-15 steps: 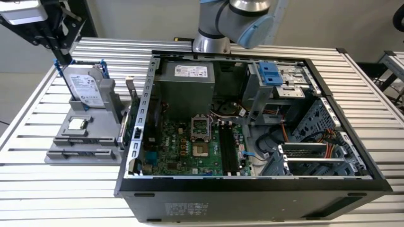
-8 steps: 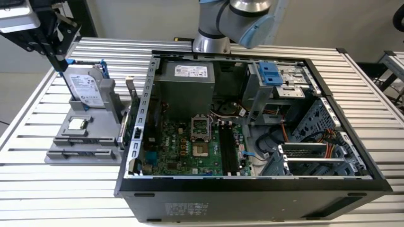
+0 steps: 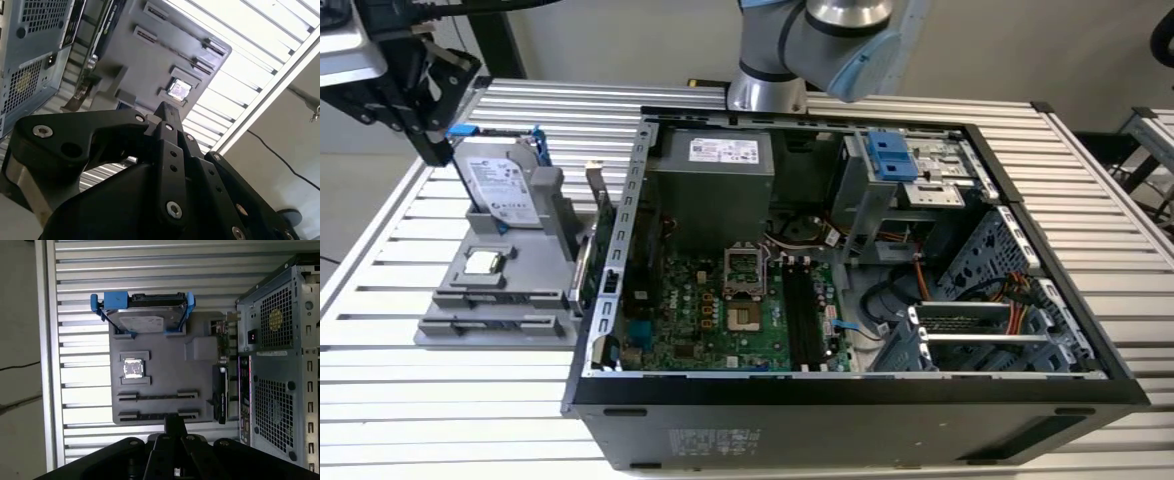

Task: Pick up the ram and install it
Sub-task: 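Reach for the ram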

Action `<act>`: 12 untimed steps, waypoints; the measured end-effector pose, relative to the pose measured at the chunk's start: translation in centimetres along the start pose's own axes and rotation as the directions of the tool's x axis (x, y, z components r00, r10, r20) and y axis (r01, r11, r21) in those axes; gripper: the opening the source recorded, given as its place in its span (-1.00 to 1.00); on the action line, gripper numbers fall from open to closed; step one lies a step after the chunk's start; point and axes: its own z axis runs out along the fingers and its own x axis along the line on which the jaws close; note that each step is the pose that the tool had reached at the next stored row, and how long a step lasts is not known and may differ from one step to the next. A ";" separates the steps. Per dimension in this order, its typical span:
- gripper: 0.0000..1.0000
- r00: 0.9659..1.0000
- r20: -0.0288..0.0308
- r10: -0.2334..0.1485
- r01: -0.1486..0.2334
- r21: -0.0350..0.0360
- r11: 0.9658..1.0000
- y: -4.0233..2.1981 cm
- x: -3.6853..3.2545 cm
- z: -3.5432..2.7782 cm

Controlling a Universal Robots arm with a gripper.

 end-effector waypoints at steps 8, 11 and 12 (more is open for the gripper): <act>-1.00 1.000 -0.001 -0.029 0.029 -0.001 1.000 -1.09 0.19 0.00; -1.00 0.999 -0.002 -0.046 0.046 -0.001 0.999 -1.31 0.29 0.01; -1.00 0.999 -0.002 -0.050 0.050 -0.001 0.999 -1.39 0.33 0.01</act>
